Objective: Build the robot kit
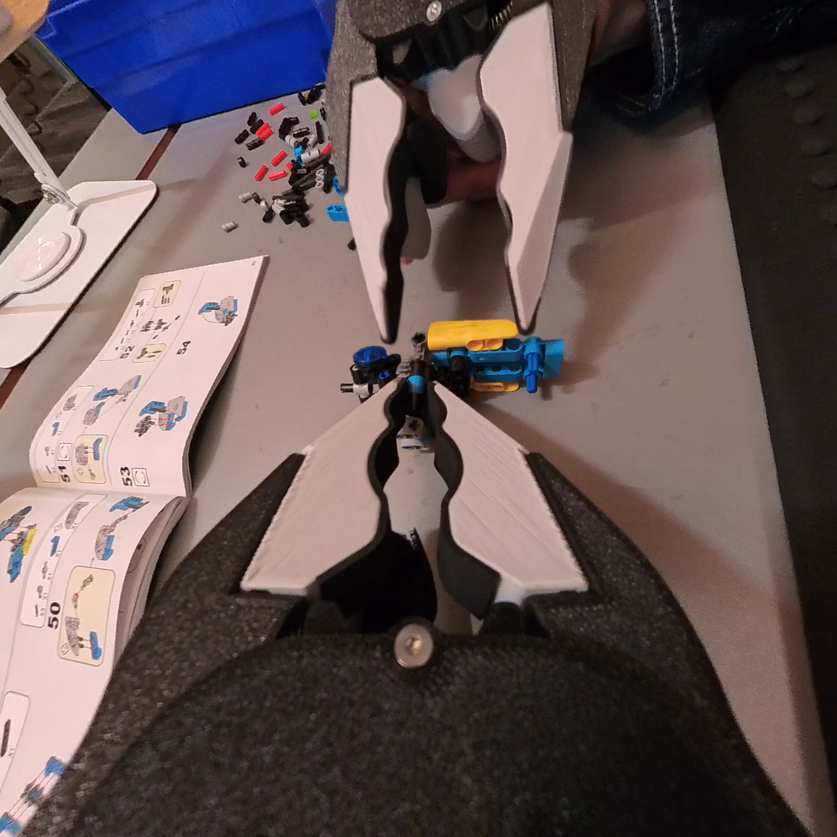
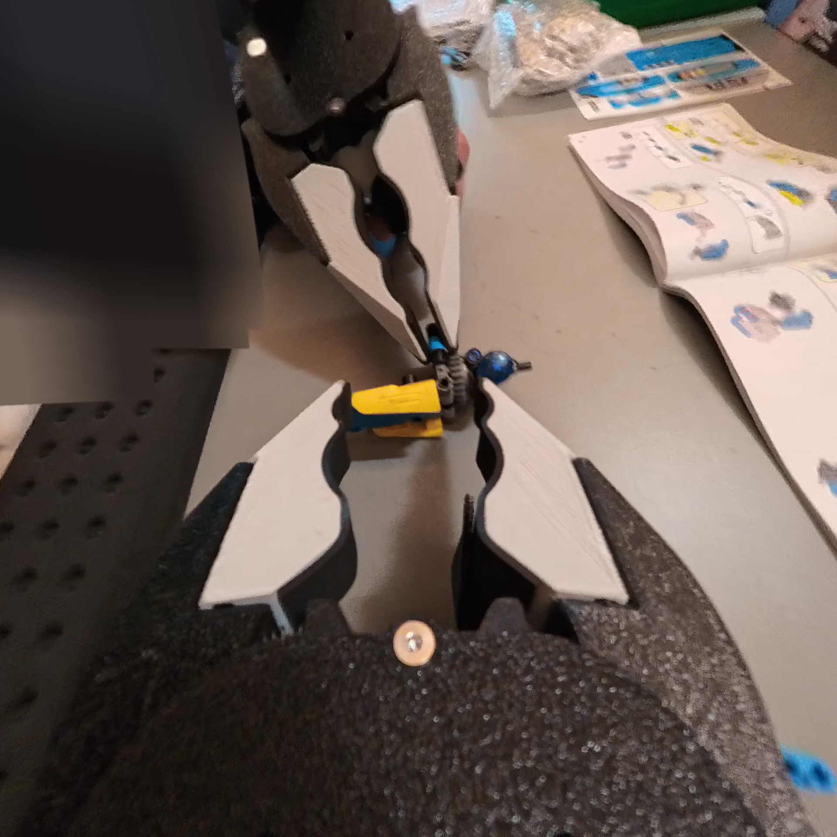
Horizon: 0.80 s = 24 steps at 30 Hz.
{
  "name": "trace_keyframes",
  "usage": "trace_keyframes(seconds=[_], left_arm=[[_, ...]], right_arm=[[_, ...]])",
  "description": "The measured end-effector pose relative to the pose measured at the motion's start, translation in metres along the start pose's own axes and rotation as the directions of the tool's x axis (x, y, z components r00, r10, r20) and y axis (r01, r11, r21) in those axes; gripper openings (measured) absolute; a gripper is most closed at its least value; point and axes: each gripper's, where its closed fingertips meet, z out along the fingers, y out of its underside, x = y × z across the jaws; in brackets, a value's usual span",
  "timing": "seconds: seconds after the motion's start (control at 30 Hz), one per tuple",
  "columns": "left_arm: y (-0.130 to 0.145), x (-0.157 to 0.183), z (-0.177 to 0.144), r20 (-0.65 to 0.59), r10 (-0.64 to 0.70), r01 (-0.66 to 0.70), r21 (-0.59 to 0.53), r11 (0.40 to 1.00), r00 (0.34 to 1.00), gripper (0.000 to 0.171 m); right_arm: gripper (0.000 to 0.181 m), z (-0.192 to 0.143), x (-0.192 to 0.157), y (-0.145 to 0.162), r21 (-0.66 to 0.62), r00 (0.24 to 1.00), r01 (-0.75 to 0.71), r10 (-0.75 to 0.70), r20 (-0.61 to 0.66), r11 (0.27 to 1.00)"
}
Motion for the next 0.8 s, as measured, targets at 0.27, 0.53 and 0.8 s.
trace_keyframes(seconds=[0.27,0.53,0.8], left_arm=[[-0.001,0.004,-0.001,0.099,0.039,-0.036,-0.032,0.999,0.994,0.008],[0.000,0.004,-0.002,0.075,-0.002,0.004,-0.023,1.000,0.997,0.008],[0.000,0.005,-0.002,0.070,-0.013,0.015,-0.030,0.999,0.997,0.008]], right_arm=[[0.037,-0.005,-0.012,0.007,-0.028,0.667,-0.736,0.731,0.145,0.677],[0.015,0.001,-0.005,0.009,-0.030,0.510,-0.853,0.845,0.161,0.521],[0.011,0.003,-0.004,0.009,-0.075,0.511,-0.851,0.852,0.109,0.520]])
